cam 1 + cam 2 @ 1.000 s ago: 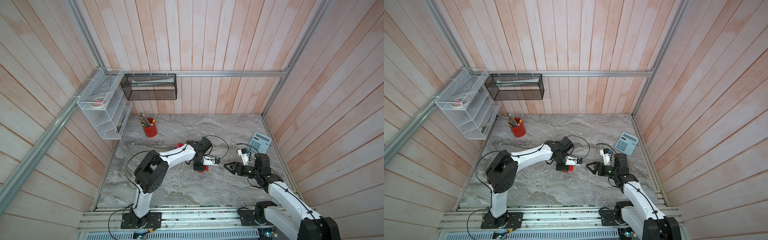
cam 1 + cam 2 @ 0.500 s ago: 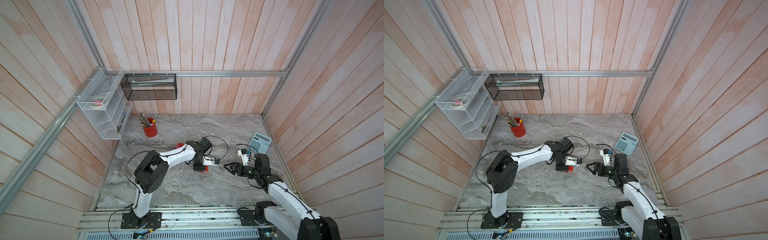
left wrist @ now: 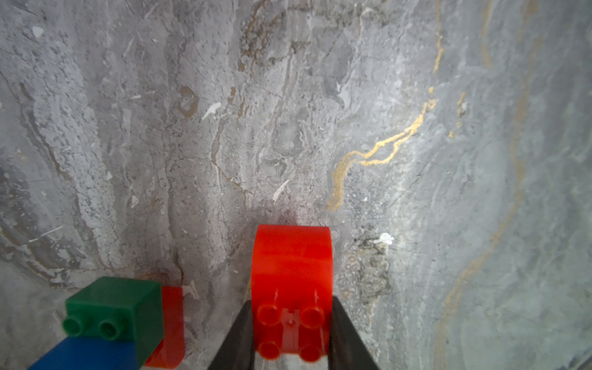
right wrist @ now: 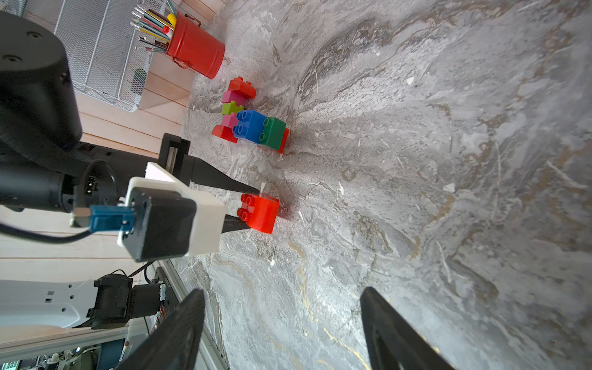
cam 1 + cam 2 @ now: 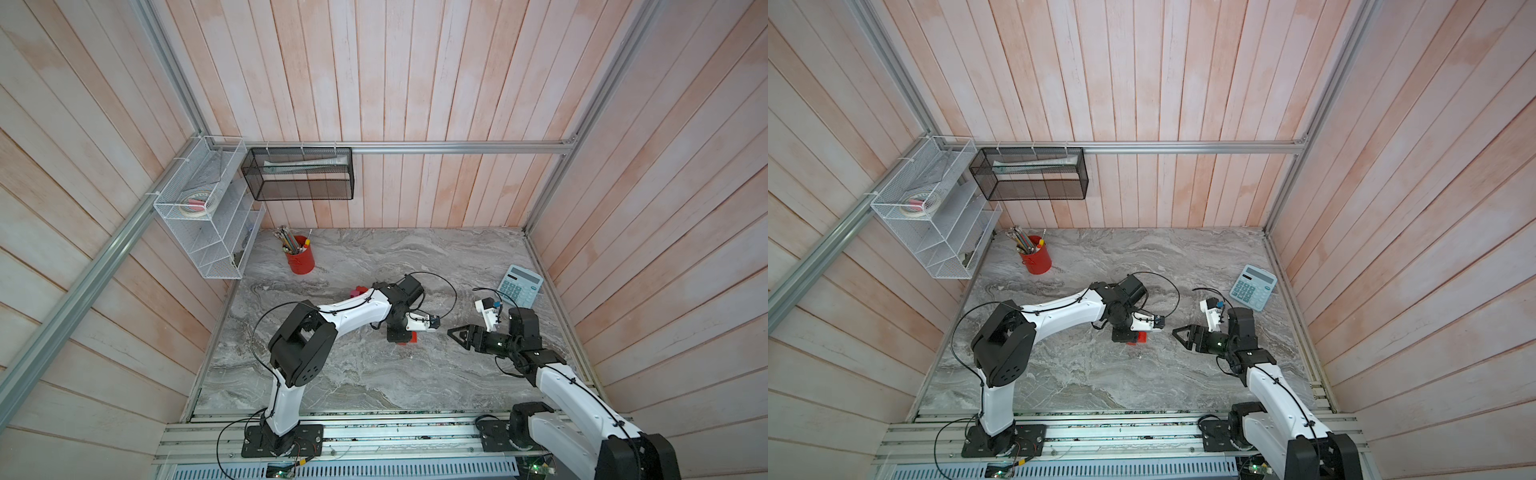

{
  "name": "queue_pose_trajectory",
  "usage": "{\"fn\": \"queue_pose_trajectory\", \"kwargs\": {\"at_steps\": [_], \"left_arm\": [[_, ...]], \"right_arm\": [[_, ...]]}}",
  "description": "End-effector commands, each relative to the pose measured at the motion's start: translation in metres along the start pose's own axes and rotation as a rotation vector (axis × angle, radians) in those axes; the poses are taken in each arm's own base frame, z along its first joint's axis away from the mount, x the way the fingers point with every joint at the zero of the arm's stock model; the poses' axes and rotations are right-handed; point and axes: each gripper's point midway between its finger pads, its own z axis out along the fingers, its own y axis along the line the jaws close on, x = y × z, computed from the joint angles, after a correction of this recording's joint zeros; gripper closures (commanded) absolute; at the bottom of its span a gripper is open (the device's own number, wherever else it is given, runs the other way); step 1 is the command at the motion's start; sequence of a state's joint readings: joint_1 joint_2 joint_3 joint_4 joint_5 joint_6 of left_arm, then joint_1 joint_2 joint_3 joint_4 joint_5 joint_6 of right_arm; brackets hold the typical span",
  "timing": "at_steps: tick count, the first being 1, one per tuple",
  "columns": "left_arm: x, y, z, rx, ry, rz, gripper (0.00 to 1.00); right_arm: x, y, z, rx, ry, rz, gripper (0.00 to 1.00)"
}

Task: Assemble the letter s with lego
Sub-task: Assemble the lego brick with the lego brick.

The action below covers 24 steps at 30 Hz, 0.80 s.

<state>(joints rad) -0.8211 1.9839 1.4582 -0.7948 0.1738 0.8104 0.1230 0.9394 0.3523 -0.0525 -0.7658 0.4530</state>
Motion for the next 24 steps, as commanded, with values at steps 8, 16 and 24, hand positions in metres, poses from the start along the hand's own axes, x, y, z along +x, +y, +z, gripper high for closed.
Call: {"fn": "queue_pose_trajectory", "kwargs": {"at_steps": [8,16,24], "left_arm": [[0.034,-0.005,0.034,0.030,0.183,-0.017,0.70],[0.030,-0.004,0.035,0.037,0.200,-0.023,0.70],[0.009,0.003,0.017,0.016,0.115,-0.045,0.64]], "right_arm": [[0.002,0.004,-0.001,-0.012,0.012,-0.007,0.22],[0.001,0.005,-0.002,-0.008,0.014,-0.015,0.22],[-0.004,0.010,-0.003,-0.022,0.008,-0.029,0.22]]}}
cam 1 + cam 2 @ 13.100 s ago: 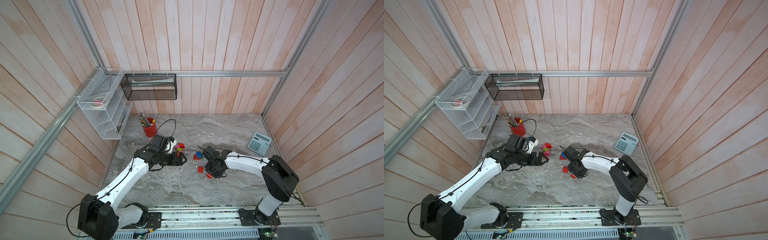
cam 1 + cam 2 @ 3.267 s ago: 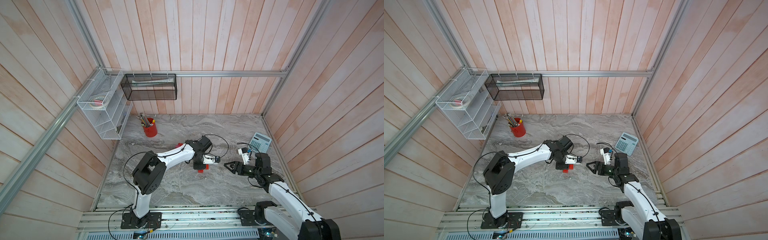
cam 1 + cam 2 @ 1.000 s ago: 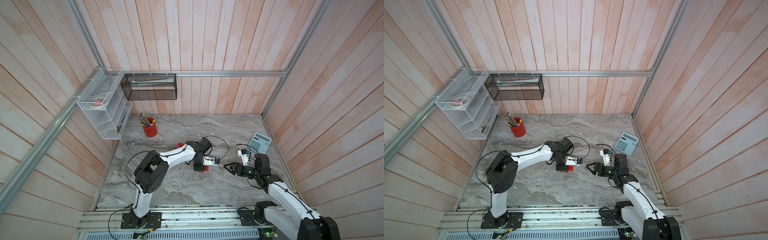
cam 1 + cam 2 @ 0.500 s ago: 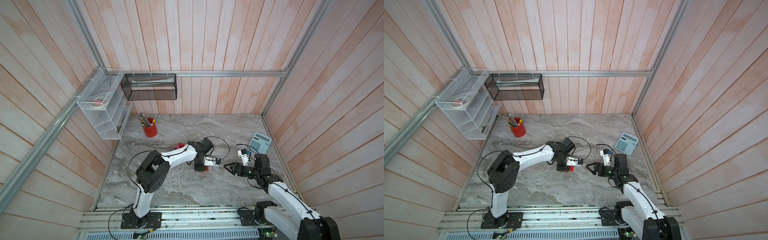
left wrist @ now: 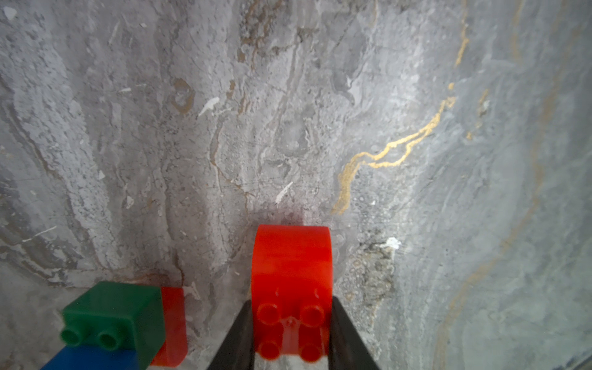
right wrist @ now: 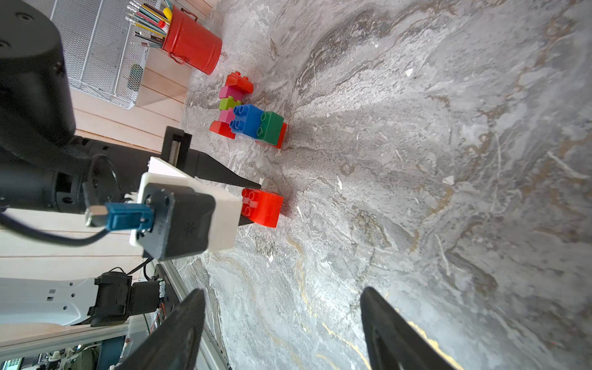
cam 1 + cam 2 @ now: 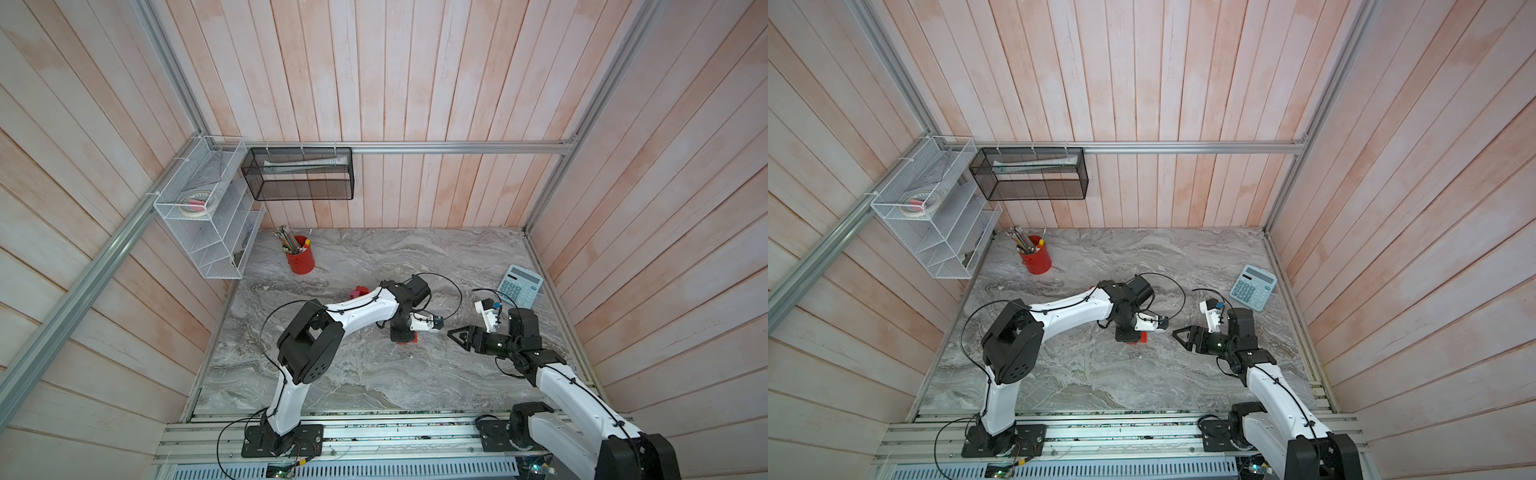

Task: Assemble the letter s with lego
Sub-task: Assemble the lego brick with the lego brick.

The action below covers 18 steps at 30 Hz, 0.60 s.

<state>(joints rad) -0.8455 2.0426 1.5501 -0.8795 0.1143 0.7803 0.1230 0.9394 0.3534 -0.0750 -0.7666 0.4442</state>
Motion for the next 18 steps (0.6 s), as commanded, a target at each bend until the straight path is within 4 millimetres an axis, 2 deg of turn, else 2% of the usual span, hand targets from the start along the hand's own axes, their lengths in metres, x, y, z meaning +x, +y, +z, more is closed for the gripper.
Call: {"fn": "queue_pose_trajectory", "kwargs": {"at_steps": [1,5,8,18], "left_arm": [[0.005,0.002,0.010,0.009,0.020,-0.032,0.62],[-0.005,0.006,-0.006,-0.002,-0.049,-0.046,0.51],[-0.004,0.009,-0.012,-0.007,-0.069,-0.050,0.46],[0.006,0.000,-0.006,0.014,-0.083,-0.009,0.39]], "right_arm": [[-0.008,0.012,-0.003,-0.029,-0.007,-0.037,0.22],[-0.010,0.014,-0.003,-0.032,-0.009,-0.051,0.22],[-0.011,0.015,-0.003,-0.033,-0.009,-0.054,0.22],[-0.011,0.015,-0.004,-0.034,-0.010,-0.058,0.22]]}}
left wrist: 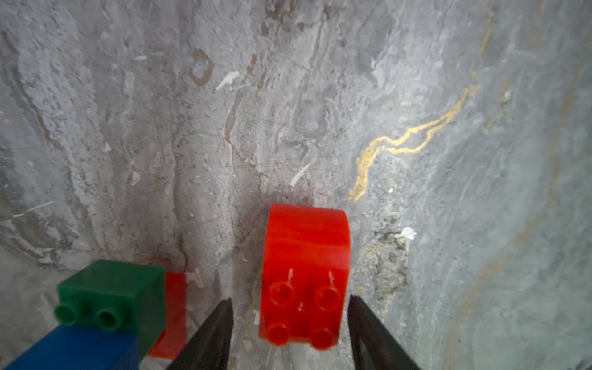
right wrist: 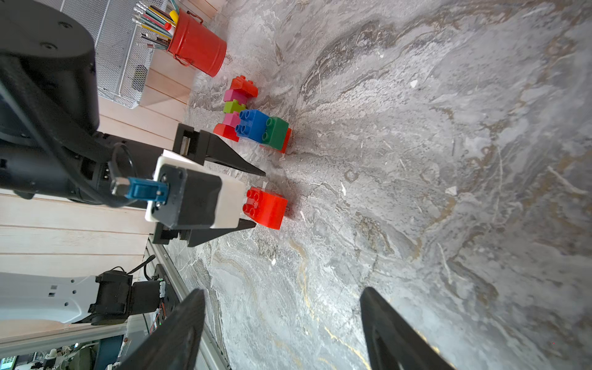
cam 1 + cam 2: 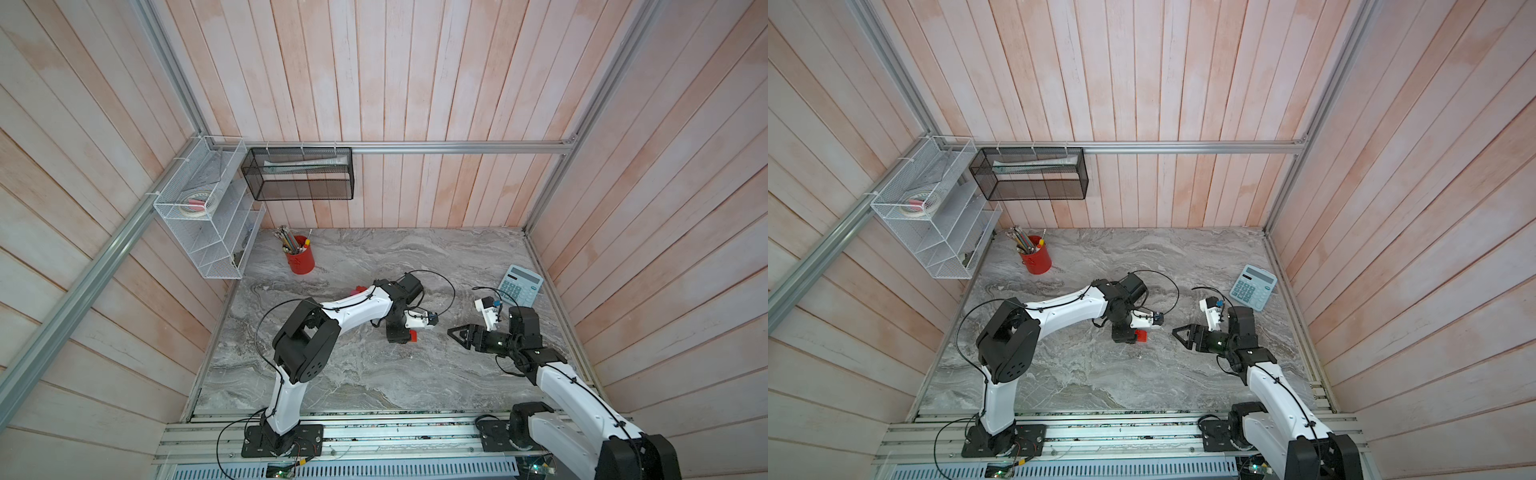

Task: Assemble the letter s with lego
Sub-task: Assemble the lego brick with the lego brick, then pick up the lego brick from the center of the board.

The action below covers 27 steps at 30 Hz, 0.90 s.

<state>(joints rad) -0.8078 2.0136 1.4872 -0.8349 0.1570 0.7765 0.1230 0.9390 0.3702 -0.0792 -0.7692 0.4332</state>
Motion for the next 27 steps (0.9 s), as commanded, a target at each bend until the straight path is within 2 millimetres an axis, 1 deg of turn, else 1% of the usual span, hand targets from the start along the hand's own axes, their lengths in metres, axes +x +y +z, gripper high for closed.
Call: {"fn": "queue_pose_trajectory", "kwargs": {"at_steps": [1,5,10,13,16,17,22,27], "left_arm": [[-0.005,-0.003,-0.005,0.005,-0.052,0.031,0.39],[-0.001,-0.003,0.001,0.012,-0.037,0.032,0.39],[-0.003,0.002,0.003,-0.007,-0.054,0.034,0.43],[-0.001,0.001,0.007,0.001,-0.051,0.035,0.46],[0.000,0.000,0.010,0.008,-0.046,0.034,0.47],[0.000,0.000,0.010,0.009,-0.049,0.033,0.48],[0.001,-0.001,0.009,0.012,-0.047,0.029,0.60],[0.008,-0.005,0.011,0.026,-0.029,0.021,0.62]], "right_arm": [[-0.007,0.011,-0.003,-0.028,-0.003,-0.038,0.22],[-0.006,0.011,-0.003,-0.028,-0.002,-0.038,0.22],[-0.004,0.010,-0.003,-0.026,0.000,-0.033,0.22],[-0.004,0.010,-0.002,-0.026,0.000,-0.035,0.22],[-0.004,0.010,-0.003,-0.025,-0.001,-0.034,0.22],[-0.004,0.010,-0.002,-0.025,0.000,-0.032,0.22],[-0.005,0.010,-0.002,-0.025,-0.001,-0.034,0.22],[-0.005,0.010,-0.002,-0.028,-0.001,-0.034,0.22]]}}
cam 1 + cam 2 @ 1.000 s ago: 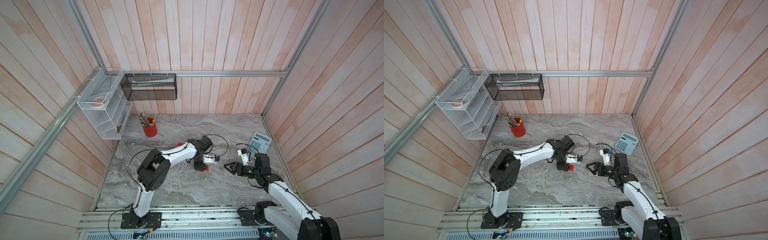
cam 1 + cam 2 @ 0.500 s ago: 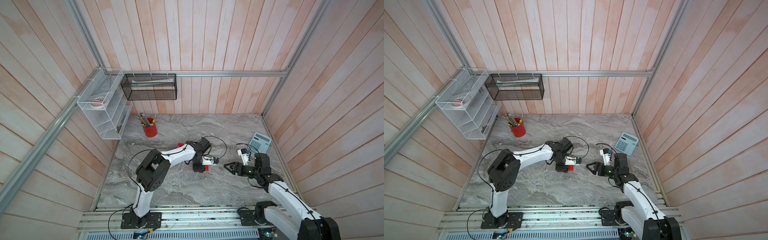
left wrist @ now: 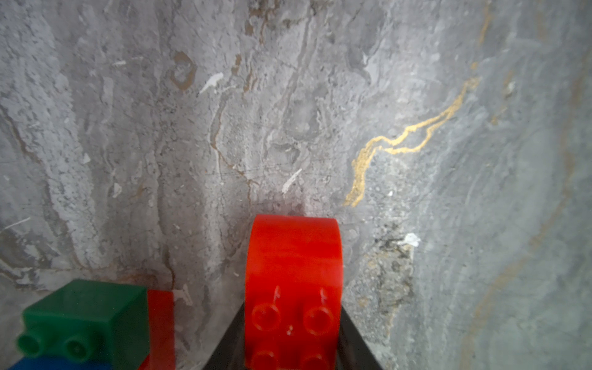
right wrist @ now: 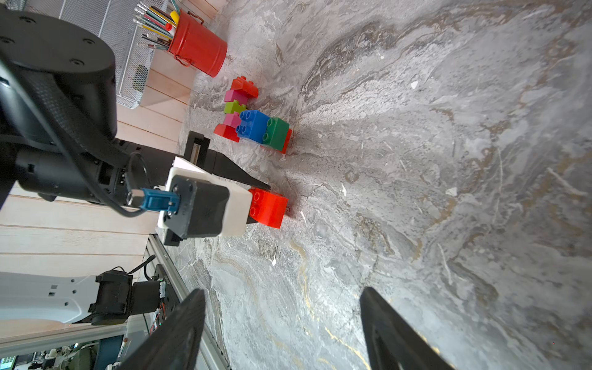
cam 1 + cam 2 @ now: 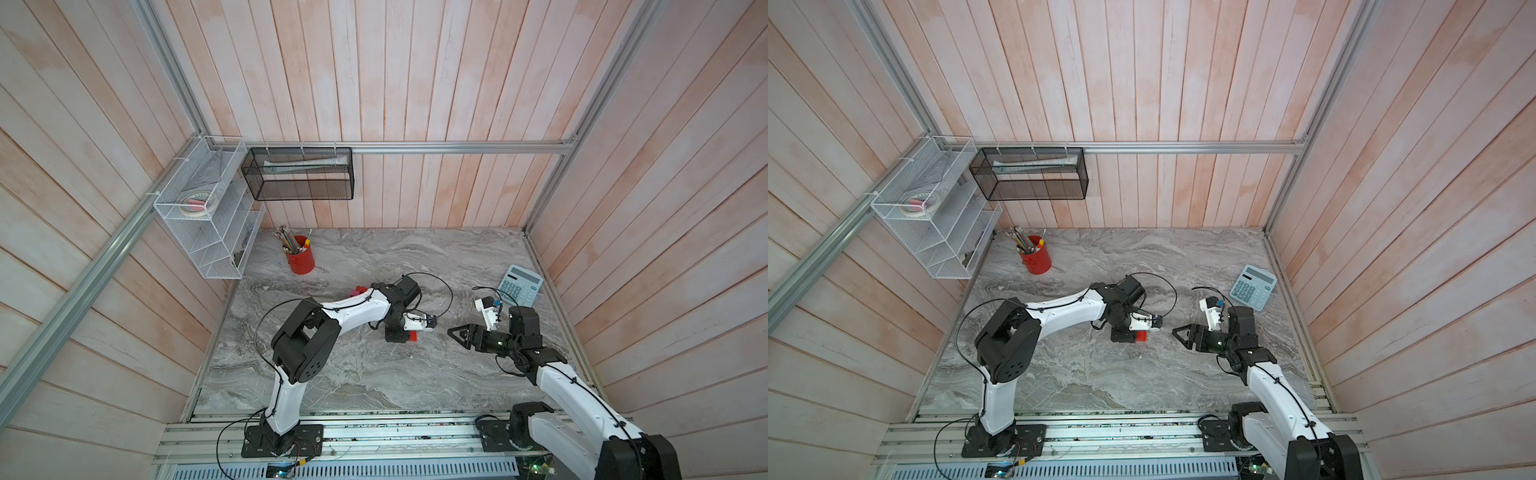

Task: Assemble the letter s with lego
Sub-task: Pick up the lego brick from the center of the board.

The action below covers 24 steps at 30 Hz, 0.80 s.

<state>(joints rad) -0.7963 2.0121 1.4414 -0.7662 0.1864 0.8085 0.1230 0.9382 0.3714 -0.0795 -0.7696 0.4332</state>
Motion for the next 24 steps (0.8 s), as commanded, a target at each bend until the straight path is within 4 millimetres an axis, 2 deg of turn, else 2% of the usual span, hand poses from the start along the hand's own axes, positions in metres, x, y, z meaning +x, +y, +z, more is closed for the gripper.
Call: {"fn": "queue_pose_trajectory", "kwargs": {"at_steps": [1,5,10,17,24], "left_arm": [[0.008,-0.006,0.003,0.025,0.010,-0.006,0.62],[0.006,-0.005,-0.001,0.023,0.007,-0.012,0.65],[-0.002,-0.002,-0.022,0.004,-0.016,-0.023,0.65],[-0.004,-0.003,-0.053,-0.002,-0.027,-0.038,0.66],[0.002,0.013,-0.084,-0.022,-0.026,-0.039,0.65]], "right_arm": [[-0.005,0.010,-0.002,-0.027,-0.001,-0.034,0.22],[-0.005,0.011,-0.002,-0.030,-0.002,-0.035,0.22],[-0.006,0.012,-0.001,-0.043,-0.009,-0.023,0.22],[-0.009,0.014,0.002,-0.080,-0.029,0.011,0.22],[-0.014,0.019,0.012,-0.158,-0.059,0.100,0.21]]}}
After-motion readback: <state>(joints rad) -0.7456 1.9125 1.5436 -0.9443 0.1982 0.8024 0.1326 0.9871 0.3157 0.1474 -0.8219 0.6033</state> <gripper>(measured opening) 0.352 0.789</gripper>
